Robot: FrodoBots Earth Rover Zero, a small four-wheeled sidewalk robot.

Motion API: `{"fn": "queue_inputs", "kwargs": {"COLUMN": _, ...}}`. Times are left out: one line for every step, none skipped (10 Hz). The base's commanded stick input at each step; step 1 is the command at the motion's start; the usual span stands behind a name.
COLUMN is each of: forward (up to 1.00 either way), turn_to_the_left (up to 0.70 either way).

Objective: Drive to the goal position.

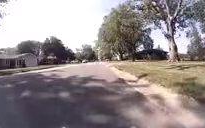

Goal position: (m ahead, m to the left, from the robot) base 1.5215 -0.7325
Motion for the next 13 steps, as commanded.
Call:
{"fn": "queue_inputs", "kwargs": {"forward": 0.69, "turn_to_the_left": 0.23}}
{"fn": "queue_inputs", "kwargs": {"forward": 0.69, "turn_to_the_left": 0.20}}
{"fn": "queue_inputs", "kwargs": {"forward": 0.69, "turn_to_the_left": 0.15}}
{"fn": "queue_inputs", "kwargs": {"forward": 0.69, "turn_to_the_left": 0.09}}
{"fn": "queue_inputs", "kwargs": {"forward": 0.69, "turn_to_the_left": 0.04}}
{"fn": "queue_inputs", "kwargs": {"forward": 0.69, "turn_to_the_left": 0.04}}
{"fn": "queue_inputs", "kwargs": {"forward": 0.69, "turn_to_the_left": 0.04}}
{"fn": "queue_inputs", "kwargs": {"forward": 0.69, "turn_to_the_left": 0.04}}
{"fn": "queue_inputs", "kwargs": {"forward": 0.69, "turn_to_the_left": 0.04}}
{"fn": "queue_inputs", "kwargs": {"forward": 0.69, "turn_to_the_left": 0.04}}
{"fn": "queue_inputs", "kwargs": {"forward": 0.69, "turn_to_the_left": 0.04}}
{"fn": "queue_inputs", "kwargs": {"forward": 0.69, "turn_to_the_left": 0.04}}
{"fn": "queue_inputs", "kwargs": {"forward": 0.69, "turn_to_the_left": 0.04}}
